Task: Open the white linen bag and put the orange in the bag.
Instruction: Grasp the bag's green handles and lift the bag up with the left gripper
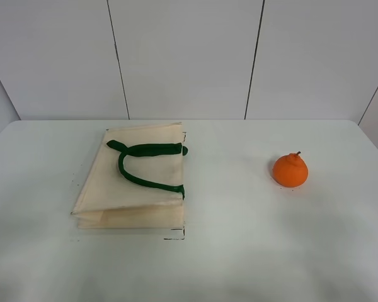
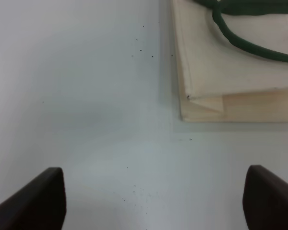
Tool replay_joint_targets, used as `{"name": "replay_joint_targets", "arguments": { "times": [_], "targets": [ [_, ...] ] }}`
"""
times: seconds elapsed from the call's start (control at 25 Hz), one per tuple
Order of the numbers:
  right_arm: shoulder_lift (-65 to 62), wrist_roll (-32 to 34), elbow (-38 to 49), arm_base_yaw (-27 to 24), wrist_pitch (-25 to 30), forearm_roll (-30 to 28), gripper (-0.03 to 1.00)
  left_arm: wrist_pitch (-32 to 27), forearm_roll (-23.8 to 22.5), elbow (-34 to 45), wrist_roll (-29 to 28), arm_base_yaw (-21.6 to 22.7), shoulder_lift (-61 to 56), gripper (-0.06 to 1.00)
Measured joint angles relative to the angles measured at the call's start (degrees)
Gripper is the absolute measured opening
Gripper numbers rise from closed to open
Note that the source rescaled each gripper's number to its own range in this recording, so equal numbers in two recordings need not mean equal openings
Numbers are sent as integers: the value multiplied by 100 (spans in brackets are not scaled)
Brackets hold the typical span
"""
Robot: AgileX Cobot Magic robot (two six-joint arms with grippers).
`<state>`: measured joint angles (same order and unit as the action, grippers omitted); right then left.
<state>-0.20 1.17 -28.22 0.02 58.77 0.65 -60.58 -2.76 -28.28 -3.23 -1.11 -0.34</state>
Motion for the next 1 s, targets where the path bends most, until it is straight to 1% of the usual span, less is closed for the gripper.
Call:
{"name": "replay_joint_targets", "arguments": {
  "times": [0.4, 0.52, 0.64, 0.8, 1.0],
  "targets": [
    [0, 0, 0, 0, 0, 0, 100, 6, 0, -29, 25, 0, 0, 89],
    [0, 0, 0, 0, 0, 0, 100, -82, 69, -275, 77, 0, 153, 92],
    [0, 0, 0, 0, 0, 0, 100, -240, 222, -698, 103, 0, 862, 97],
    [0, 0, 0, 0, 0, 0, 100, -210, 276, -1338, 228, 0, 2315, 100],
    [0, 0, 0, 0, 0, 0, 100, 190, 276, -2260, 323, 0, 4605, 100]
  ]
}}
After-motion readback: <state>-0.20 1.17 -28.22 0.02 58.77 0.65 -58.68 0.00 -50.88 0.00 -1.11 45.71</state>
